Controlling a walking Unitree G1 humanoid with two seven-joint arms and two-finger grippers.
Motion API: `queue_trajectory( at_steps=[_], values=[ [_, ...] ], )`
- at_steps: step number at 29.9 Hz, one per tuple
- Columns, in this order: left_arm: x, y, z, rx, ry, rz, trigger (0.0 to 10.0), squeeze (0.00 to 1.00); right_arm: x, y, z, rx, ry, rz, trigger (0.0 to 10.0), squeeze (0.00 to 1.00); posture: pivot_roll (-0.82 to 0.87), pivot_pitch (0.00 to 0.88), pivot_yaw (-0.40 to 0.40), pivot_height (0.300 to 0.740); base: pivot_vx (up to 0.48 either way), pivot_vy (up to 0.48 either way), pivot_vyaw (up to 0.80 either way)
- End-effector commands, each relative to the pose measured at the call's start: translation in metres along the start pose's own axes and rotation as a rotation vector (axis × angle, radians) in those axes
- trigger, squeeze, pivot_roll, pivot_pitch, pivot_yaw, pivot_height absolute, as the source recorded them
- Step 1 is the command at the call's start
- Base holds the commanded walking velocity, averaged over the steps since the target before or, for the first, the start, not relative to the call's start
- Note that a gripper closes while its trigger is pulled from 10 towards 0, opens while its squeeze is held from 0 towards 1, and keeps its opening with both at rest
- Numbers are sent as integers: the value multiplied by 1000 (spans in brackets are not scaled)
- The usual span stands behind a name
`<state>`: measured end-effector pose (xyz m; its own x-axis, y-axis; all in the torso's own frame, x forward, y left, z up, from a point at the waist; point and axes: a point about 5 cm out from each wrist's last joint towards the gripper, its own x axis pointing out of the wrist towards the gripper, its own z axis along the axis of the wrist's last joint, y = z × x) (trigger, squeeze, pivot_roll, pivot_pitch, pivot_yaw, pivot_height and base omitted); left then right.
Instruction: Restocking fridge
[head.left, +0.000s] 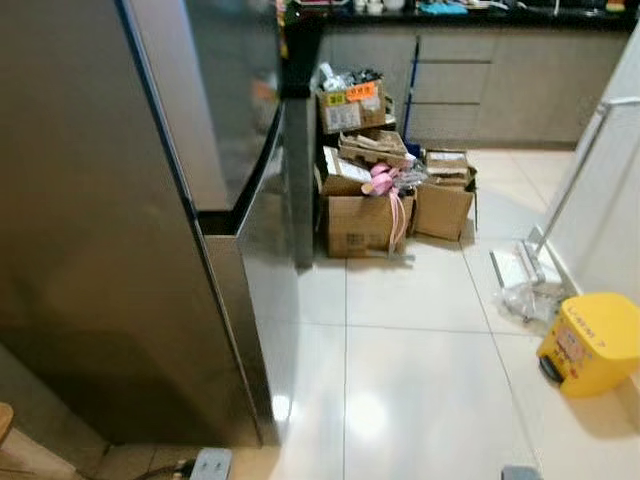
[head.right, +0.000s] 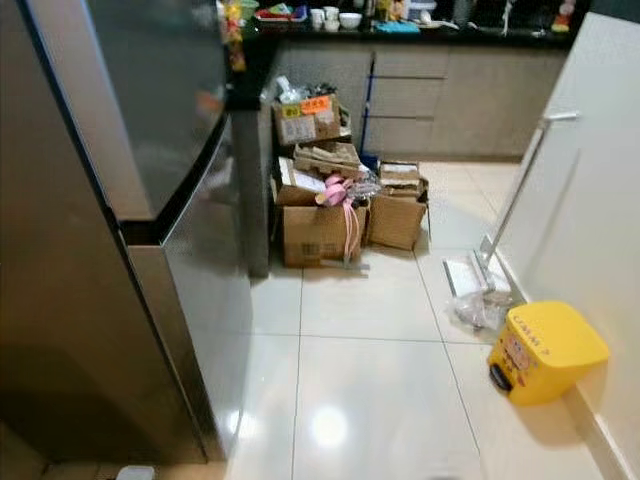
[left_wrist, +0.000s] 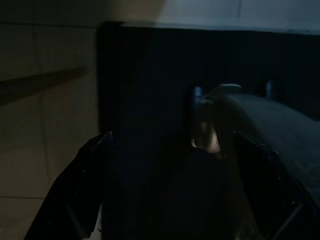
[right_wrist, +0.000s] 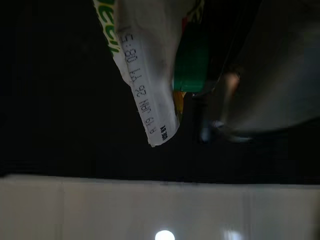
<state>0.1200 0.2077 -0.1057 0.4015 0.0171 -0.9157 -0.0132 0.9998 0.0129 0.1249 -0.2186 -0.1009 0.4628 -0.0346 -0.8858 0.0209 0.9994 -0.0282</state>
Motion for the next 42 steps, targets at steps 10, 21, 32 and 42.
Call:
queue_trajectory(
  at_steps=[10,21,32,42],
  values=[
    [1,-1,8,11,-20,-3,10000,0,-3,-7,-8,14,25,12,10000,0,-34,0,-9,740,260,-298,683],
    [1,-1,9,11,-23,-6,10000,0,-4,-6,-14,-9,46,30,10000,0,-34,0,-8,740,258,-294,743],
    [0,7,8,-27,-21,20,10000,0,-4,-5,-17,-45,66,58,10000,0,-34,0,-9,740,44,-47,364],
    [-1,10,8,-24,-21,22,10000,0,-5,-4,-18,-54,68,78,10000,0,-39,0,-7,740,0,0,800]
  ],
)
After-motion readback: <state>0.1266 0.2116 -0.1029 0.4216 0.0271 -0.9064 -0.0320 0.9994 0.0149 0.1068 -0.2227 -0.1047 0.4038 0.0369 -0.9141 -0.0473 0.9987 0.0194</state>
